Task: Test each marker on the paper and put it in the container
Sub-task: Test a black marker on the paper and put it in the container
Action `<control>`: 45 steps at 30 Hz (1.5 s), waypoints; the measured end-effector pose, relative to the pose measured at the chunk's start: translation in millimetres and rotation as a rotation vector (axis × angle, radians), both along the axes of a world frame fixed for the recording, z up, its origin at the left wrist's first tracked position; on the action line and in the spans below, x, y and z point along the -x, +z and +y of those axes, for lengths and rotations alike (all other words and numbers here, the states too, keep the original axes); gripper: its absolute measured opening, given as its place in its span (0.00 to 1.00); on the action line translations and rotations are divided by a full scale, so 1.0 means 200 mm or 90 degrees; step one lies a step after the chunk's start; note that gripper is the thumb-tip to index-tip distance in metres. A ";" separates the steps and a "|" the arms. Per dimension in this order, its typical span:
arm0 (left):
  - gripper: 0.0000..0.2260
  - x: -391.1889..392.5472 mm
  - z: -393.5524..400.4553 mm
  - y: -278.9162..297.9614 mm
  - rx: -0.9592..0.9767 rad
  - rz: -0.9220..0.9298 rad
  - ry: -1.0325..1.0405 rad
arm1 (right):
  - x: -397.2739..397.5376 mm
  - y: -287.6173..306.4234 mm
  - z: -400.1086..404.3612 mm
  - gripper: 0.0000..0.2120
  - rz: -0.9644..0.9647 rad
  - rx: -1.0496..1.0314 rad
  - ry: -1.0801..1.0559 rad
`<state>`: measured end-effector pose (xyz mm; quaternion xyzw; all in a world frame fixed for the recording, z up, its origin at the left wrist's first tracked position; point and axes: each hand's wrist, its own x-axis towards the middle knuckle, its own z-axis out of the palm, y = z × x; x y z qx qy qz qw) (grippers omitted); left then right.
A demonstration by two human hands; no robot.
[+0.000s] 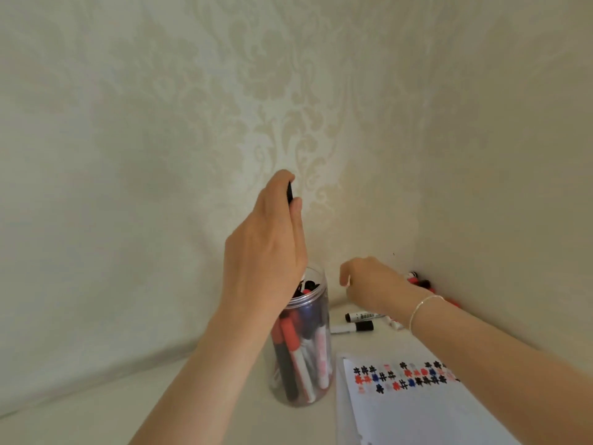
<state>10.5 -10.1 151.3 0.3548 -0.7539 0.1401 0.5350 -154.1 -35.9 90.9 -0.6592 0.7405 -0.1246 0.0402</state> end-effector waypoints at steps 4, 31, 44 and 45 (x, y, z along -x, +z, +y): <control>0.16 -0.03 -0.08 -0.07 -0.116 -0.129 0.020 | 0.01 -0.27 -0.04 0.19 0.003 -0.107 0.085; 0.07 0.00 -0.14 -0.01 -0.325 -0.289 0.047 | 0.07 -0.14 0.02 0.07 -0.797 0.102 -0.042; 0.17 0.43 0.01 -0.51 -0.595 -0.234 -0.229 | 0.17 -0.21 0.24 0.05 -1.181 0.283 -0.106; 0.15 0.44 0.00 -0.52 -0.626 -0.187 -0.270 | 0.18 -0.23 0.25 0.06 -1.138 0.299 -0.099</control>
